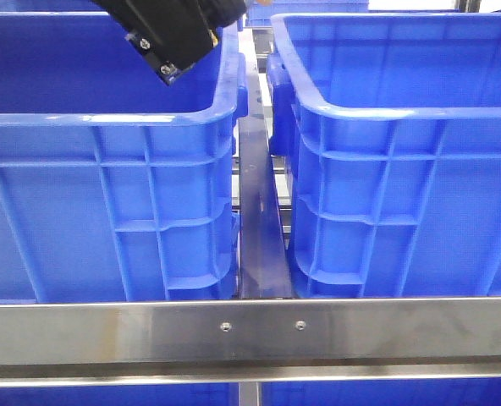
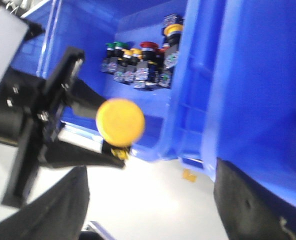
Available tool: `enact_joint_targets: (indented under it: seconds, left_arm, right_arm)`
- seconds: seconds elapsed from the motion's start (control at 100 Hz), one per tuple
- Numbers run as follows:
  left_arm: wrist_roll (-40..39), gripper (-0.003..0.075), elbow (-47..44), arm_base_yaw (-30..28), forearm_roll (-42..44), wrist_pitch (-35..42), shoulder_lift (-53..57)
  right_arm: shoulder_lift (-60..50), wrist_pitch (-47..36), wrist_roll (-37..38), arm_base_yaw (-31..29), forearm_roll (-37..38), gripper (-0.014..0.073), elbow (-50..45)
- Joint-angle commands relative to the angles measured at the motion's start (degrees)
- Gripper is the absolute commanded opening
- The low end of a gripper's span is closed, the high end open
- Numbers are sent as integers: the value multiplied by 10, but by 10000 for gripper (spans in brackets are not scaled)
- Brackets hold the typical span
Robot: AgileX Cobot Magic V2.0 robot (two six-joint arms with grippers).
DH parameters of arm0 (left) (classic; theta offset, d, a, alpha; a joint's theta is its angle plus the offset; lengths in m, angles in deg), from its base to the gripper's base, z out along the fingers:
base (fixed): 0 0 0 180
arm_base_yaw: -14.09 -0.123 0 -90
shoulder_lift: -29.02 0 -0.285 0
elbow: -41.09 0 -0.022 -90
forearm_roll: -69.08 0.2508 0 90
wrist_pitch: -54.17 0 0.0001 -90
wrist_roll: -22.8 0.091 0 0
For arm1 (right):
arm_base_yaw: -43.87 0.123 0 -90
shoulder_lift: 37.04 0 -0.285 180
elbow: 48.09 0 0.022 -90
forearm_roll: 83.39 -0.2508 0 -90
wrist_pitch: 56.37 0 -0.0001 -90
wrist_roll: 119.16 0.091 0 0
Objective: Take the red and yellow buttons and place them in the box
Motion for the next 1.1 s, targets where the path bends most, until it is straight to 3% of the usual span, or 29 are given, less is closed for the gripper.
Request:
enact_joint_targets:
  seconds: [0.0,0.19,0.55,0.83,0.9,1.09]
  left_arm:
    - [-2,82,16,4,-30,10,24]
    - [-2,82,16,4,-30,10,24]
    - [-2,82,16,4,-30,10,24]
    - [-2,82,16,4,-30,10,24]
    - [-2,82,16,4,-30,10,24]
    - [-2,82,16,4,-30,10,24]
  right_arm:
    - [32,8,-18,1,-51,539,42]
    - [97,37,-37,14,-74,539,86]
    - [175,21,-44,105,-94,539,116]
    - [193,9,-63,118,-106,534,116]
    - [193,9,-63,118,-107,479,116]
    - [193,8,-63,118,-111,220,116]
